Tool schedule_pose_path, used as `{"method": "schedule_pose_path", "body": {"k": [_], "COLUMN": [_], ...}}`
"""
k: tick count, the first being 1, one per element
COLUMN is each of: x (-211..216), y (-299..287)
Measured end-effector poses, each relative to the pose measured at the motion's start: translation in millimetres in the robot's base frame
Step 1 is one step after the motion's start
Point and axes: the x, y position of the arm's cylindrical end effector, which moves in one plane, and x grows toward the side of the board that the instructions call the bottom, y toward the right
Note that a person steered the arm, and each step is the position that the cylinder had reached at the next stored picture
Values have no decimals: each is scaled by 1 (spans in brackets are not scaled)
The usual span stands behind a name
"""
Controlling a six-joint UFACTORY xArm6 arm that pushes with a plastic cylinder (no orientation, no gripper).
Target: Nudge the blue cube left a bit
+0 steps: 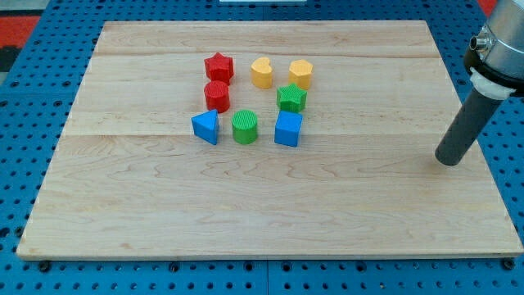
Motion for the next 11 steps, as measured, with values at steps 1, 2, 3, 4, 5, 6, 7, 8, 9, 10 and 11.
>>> {"method": "schedule_pose_path", "body": {"k": [1, 2, 3, 4, 5, 6, 7, 8, 9, 10, 11], "x": [1, 0, -5, -5, -5, -11, -21, -28, -60, -76, -89], "y": [-15, -79, -117, -129, -111, -121, -134, -133, -177, -187, -180]}}
